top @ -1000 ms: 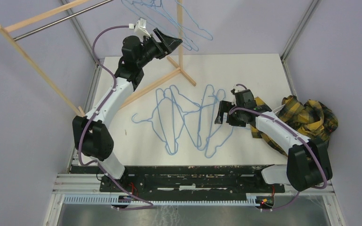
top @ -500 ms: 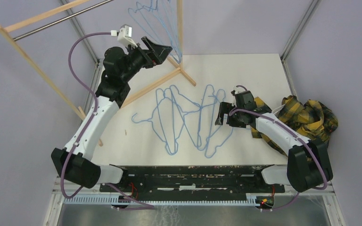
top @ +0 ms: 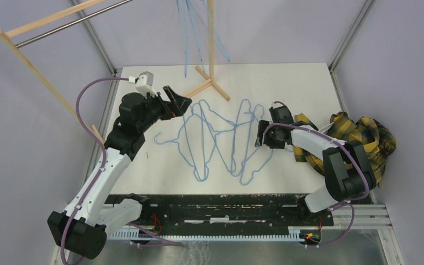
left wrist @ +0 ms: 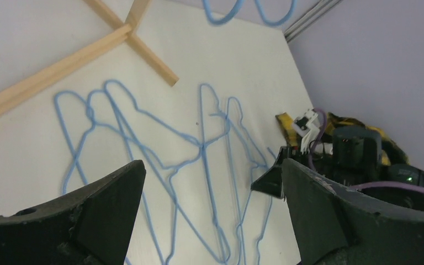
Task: Organize the hangers
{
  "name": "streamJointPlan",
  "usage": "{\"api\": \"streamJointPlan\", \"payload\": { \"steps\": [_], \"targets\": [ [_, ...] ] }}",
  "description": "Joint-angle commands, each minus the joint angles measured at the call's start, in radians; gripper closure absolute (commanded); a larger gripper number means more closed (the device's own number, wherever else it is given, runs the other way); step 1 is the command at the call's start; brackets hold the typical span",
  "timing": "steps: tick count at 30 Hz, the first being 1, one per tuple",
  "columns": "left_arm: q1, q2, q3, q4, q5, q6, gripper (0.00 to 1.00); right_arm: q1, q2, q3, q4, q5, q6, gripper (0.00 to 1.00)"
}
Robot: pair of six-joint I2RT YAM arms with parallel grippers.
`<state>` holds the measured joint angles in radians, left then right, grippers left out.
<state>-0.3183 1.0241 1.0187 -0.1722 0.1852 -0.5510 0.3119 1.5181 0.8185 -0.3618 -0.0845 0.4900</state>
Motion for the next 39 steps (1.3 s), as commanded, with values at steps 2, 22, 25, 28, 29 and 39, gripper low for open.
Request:
{"api": "streamJointPlan", "payload": {
  "steps": [2, 22, 25, 28, 29, 39],
  "targets": [
    [-0.001, -0.080, -0.122, 0.000, -0.011, 0.044, 0.01, -0.003, 0.058, 0.055, 0.095, 0.009, 0.038, 0.29],
    [-0.003, -0.095, -0.309, 0.088, 0.033, 0.004, 0.00, -0.004, -0.268, -0.047, -0.109, 0.184, 0.028, 0.22],
    [-0.006, -0.094, -0.311, 0.087, 0.033, 0.012, 0.00, -0.007, -0.218, -0.070, -0.084, 0.149, 0.049, 0.24],
    [-0.012, -0.095, -0.318, 0.085, 0.031, 0.012, 0.00, -0.008, -0.185, -0.107, -0.022, 0.132, 0.090, 0.29],
    [-0.015, -0.094, -0.322, 0.085, 0.031, 0.011, 0.00, -0.008, -0.176, -0.118, -0.003, 0.133, 0.098, 0.33],
    [-0.073, -0.099, -0.358, 0.085, 0.000, 0.003, 0.01, -0.012, -0.046, -0.117, 0.096, 0.143, 0.102, 0.51]
  ]
}}
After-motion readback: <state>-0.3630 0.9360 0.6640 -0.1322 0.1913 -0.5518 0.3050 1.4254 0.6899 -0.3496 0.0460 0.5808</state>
